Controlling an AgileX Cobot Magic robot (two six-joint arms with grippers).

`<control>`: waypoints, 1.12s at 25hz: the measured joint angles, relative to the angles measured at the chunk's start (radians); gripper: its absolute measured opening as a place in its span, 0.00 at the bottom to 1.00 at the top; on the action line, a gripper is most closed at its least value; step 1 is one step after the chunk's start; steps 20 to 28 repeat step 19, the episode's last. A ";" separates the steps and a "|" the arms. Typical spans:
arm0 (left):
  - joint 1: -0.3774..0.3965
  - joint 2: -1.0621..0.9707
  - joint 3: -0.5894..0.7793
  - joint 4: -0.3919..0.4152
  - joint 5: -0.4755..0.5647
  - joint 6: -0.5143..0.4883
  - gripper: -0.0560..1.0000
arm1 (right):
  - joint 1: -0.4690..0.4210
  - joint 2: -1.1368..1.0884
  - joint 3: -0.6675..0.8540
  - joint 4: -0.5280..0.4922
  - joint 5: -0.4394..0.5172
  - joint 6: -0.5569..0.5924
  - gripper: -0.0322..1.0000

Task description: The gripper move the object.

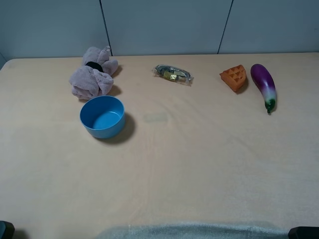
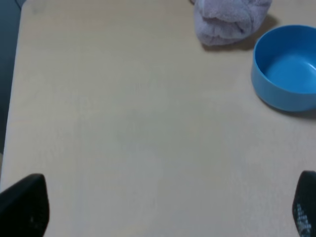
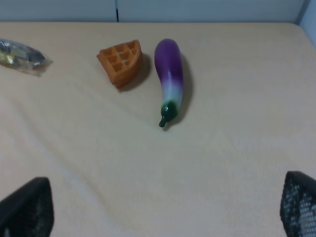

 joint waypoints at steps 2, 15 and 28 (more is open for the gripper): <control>0.000 0.000 0.000 0.000 0.000 0.000 0.99 | 0.000 0.000 0.000 0.000 0.000 0.000 0.70; 0.000 0.000 0.000 0.000 0.000 0.003 0.99 | 0.000 0.000 0.000 0.000 0.000 0.000 0.70; 0.000 0.000 0.000 0.000 0.000 0.003 0.99 | 0.000 0.000 0.000 0.000 0.000 0.000 0.70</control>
